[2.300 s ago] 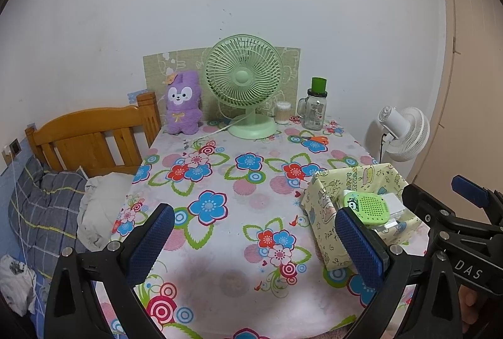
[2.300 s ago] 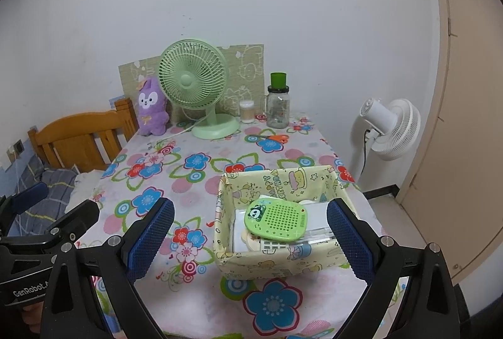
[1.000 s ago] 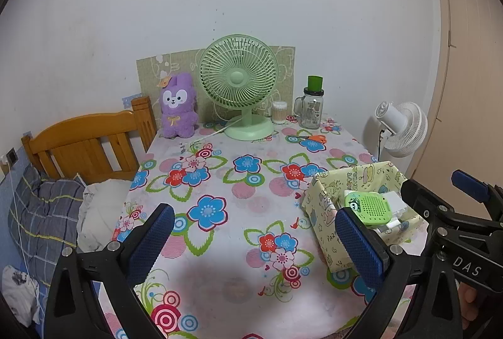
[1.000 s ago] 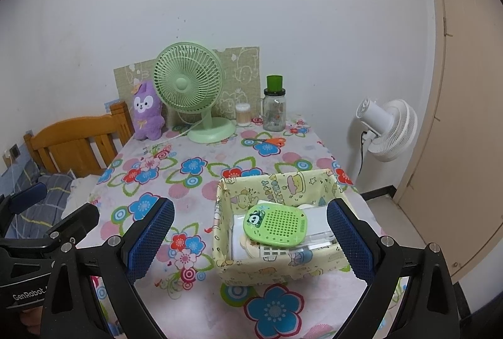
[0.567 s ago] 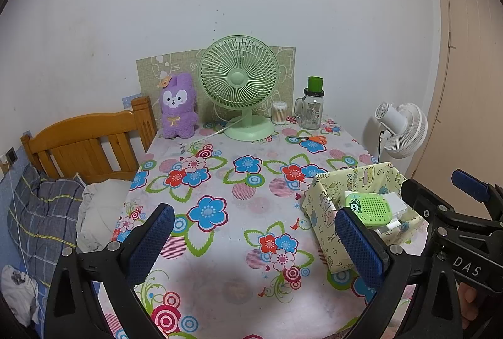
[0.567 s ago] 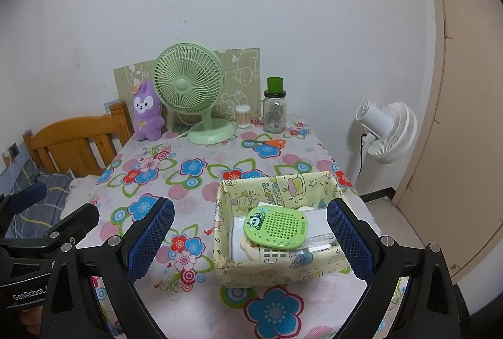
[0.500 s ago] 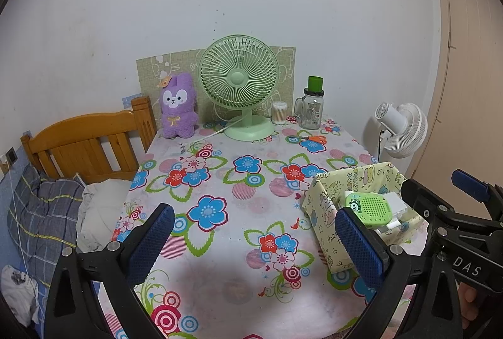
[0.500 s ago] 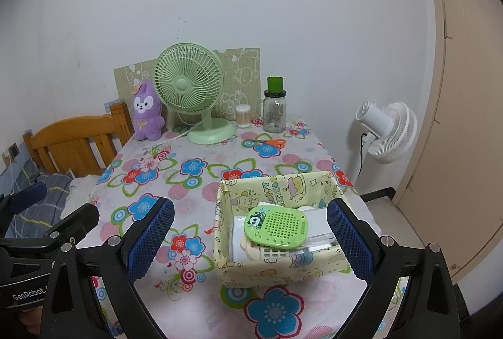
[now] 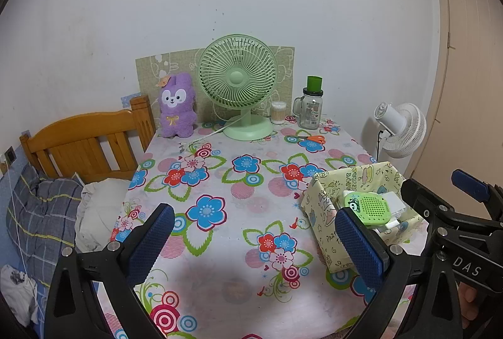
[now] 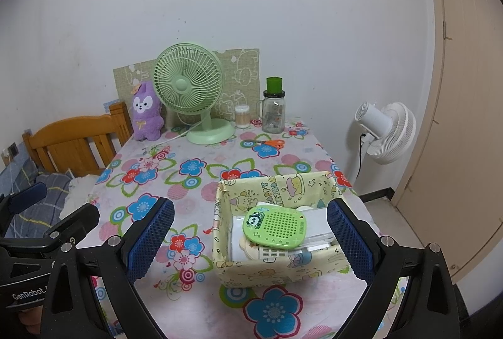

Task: Organize rigid objects

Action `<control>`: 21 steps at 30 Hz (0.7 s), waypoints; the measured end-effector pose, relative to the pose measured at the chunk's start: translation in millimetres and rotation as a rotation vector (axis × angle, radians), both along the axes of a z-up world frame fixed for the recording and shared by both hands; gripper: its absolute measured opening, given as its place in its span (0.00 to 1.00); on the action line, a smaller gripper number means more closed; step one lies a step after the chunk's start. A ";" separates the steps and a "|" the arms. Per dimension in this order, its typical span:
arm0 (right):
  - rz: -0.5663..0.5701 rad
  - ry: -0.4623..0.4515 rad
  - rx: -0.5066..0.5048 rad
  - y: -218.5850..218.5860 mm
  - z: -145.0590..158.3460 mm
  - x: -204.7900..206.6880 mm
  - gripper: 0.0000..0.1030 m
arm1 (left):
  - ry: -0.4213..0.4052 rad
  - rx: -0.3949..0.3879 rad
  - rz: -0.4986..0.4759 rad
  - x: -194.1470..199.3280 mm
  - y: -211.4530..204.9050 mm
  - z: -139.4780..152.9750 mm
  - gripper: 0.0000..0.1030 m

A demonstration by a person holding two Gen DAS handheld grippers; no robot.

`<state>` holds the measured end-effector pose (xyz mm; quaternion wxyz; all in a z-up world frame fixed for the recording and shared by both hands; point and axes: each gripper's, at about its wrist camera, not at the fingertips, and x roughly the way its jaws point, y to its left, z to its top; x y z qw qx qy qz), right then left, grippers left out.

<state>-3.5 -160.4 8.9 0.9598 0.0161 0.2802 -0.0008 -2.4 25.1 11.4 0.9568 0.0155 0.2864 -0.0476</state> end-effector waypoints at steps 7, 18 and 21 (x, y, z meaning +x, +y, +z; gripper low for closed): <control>-0.001 0.001 -0.002 0.1 0.0 1.0 0.96 | 0.000 0.001 0.000 0.5 0.1 -0.3 1.00; 0.001 0.000 -0.013 1.3 -1.8 -1.0 0.96 | 0.004 -0.012 -0.005 -0.3 1.7 -3.4 1.00; 0.004 0.003 -0.010 1.7 -1.8 0.0 0.96 | 0.005 -0.015 -0.008 0.3 2.0 -3.9 1.00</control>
